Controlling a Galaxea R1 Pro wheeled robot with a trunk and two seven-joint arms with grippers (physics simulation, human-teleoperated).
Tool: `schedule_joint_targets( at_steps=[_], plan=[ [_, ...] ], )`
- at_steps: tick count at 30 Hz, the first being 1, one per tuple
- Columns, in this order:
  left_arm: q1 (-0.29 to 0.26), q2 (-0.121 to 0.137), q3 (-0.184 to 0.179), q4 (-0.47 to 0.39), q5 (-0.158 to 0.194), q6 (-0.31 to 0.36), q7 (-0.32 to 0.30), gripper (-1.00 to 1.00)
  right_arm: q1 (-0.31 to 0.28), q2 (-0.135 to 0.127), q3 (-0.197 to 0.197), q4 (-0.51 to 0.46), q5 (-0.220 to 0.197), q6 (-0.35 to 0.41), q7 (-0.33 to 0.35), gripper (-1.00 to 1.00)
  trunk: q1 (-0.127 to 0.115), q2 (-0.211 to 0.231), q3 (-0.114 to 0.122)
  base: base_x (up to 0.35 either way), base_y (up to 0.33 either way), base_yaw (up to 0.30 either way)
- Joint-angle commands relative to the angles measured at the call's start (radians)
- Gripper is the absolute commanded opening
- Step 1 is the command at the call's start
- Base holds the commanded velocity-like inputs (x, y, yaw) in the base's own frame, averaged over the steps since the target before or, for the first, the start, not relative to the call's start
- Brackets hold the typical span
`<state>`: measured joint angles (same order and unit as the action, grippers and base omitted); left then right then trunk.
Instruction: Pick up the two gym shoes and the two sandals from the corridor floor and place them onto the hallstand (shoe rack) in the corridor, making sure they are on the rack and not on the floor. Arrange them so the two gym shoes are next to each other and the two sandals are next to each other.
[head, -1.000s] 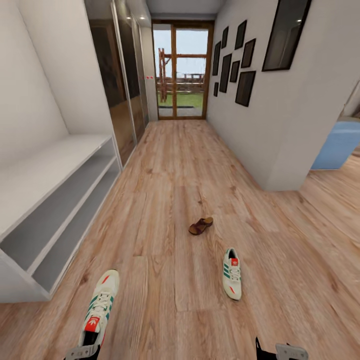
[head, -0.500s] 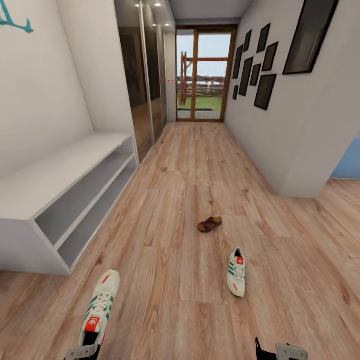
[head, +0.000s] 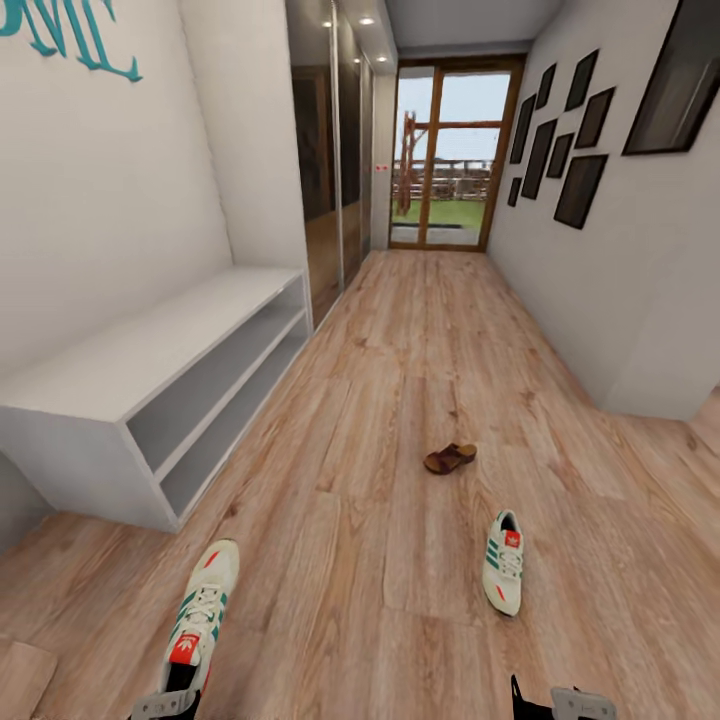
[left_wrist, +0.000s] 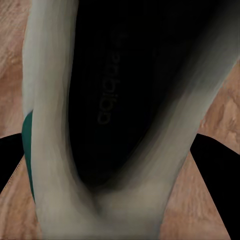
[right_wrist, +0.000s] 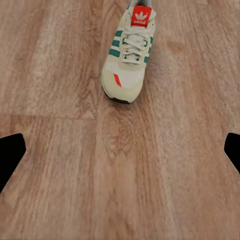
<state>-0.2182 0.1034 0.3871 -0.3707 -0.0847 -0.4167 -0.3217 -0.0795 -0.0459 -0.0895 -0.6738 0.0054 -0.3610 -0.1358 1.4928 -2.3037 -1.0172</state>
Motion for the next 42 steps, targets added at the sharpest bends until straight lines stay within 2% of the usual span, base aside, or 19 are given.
schedule_joint_targets(
  at_steps=[1, 11, 22, 42],
  plan=[
    [-0.001, -0.001, 0.009, 0.001, -0.009, -0.004, -0.007, -1.0, 0.0, 0.0, 0.001, 0.0, 0.001, -0.003, -0.003, 1.0, 0.0, 0.0, 0.0, 0.0, 0.0, 0.235],
    [-0.001, -0.001, 0.01, 0.001, -0.009, -0.004, -0.006, -1.0, 0.0, 0.0, 0.001, 0.002, 0.002, -0.003, -0.003, 1.0, 0.0, 0.0, 0.01, -0.018, -0.013, 0.235],
    [-0.001, 0.001, 0.011, 0.001, -0.009, -0.004, -0.006, -1.0, 0.0, 0.0, 0.001, 0.002, 0.002, -0.003, -0.003, 1.0, 0.0, 0.0, 0.02, -0.217, -0.142, 0.235],
    [-0.001, 0.001, 0.012, 0.001, -0.007, -0.004, -0.005, -1.0, 0.0, 0.0, 0.001, 0.002, 0.001, -0.003, -0.003, 1.0, 0.0, 0.0, 0.038, -0.009, -0.006, 0.235]
  ],
)
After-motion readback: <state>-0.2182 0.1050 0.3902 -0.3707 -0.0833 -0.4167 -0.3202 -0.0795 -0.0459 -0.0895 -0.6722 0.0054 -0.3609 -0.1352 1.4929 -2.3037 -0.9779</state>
